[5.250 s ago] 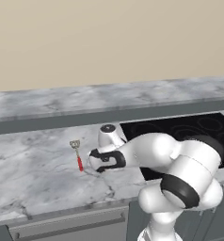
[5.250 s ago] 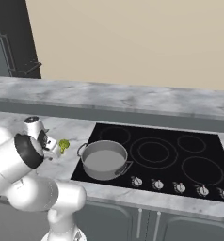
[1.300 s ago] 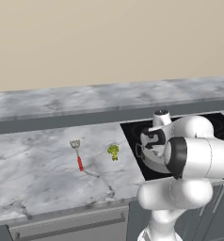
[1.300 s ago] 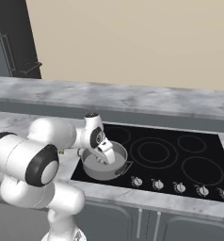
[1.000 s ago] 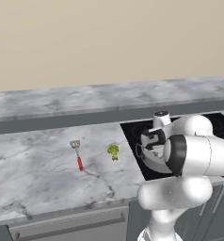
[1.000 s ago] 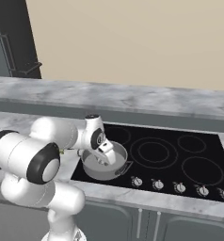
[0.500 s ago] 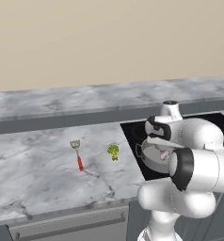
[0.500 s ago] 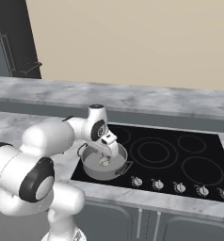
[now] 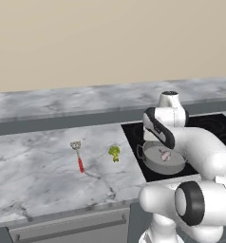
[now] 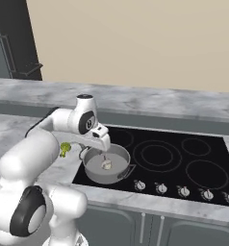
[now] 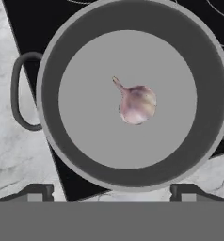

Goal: Put the garlic and broccoli in the pot. Retrieve the spatula and lightly stir the vegetables in the pot.

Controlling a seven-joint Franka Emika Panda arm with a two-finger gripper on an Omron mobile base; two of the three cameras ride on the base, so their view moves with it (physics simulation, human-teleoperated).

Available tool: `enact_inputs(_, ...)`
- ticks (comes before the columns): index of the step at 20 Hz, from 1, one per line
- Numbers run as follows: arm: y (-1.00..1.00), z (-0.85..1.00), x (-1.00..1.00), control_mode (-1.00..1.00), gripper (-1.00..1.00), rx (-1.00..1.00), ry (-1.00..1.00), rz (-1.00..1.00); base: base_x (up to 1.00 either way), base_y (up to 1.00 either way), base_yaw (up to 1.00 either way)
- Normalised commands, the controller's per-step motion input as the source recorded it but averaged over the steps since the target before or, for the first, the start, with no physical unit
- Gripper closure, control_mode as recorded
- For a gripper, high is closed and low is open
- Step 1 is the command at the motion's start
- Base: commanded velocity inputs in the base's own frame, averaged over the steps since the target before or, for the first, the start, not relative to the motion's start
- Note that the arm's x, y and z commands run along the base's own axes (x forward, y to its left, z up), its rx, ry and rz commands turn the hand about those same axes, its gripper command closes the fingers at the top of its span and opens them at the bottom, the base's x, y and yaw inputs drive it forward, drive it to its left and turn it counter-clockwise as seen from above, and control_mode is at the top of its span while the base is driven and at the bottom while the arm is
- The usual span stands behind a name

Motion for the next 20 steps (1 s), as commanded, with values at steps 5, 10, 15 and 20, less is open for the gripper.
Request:
enact_inputs(5, 0.81, 0.18, -0.02, -1.00, -1.00, -0.03, -0.06, 0.14, 0.00, 0.00, 0.00)
enact_inputs(10, 0.72, 0.04, 0.28, -1.00, -1.00, -0.01, -0.02, 0.01, 0.00, 0.00, 0.00)
enact_inputs(15, 0.73, -0.12, 0.39, -1.00, -1.00, 0.00, 0.00, 0.00, 0.00, 0.00, 0.00)
enact_inputs(20, 0.65, -0.30, 0.56, -1.00, -1.00, -0.04, 0.00, 0.00, 0.00, 0.00, 0.00)
